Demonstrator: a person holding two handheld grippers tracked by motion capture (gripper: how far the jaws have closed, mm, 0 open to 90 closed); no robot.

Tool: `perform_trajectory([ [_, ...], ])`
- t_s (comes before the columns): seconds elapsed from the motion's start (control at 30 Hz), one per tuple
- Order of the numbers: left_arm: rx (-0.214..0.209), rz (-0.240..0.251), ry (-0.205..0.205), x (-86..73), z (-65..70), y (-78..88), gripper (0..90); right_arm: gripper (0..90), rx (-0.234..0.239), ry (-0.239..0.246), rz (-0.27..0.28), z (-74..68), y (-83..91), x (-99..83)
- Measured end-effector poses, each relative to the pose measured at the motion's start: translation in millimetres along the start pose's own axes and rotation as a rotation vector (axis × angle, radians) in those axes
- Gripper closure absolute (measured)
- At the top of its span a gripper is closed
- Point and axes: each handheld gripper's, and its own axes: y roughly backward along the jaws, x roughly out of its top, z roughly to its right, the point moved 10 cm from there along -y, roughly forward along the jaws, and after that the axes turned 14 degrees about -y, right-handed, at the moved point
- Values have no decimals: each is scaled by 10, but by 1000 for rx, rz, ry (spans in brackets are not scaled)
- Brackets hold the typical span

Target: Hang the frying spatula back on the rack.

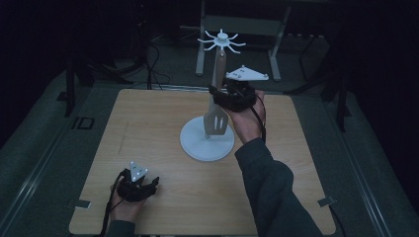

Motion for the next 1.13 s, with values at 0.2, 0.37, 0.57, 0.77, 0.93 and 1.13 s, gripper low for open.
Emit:
perform_trajectory([
  [0.2, 0, -1, -2, 0, -1, -2, 401, 447, -5, 6, -2, 8, 15, -8],
  [0.37, 1, 0, -1, 2, -1, -1, 401, 381, -8, 4, -1, 25, 59, -35],
  [0.57, 1, -2, -3, 2, -3, -3, 400, 324, 3, 7, -7, 34, 110, -66],
  [0.77, 1, 0, 1, 3, -3, 0, 399, 267, 8, 2, -6, 46, 164, -104],
  [0.93, 4, 1, 0, 4, -8, 2, 399, 251, 11, 14, -11, 58, 220, -165],
  [1.13, 9, 3, 2, 6, -15, 5, 398, 252, 19, 3, -13, 157, 328, -305],
])
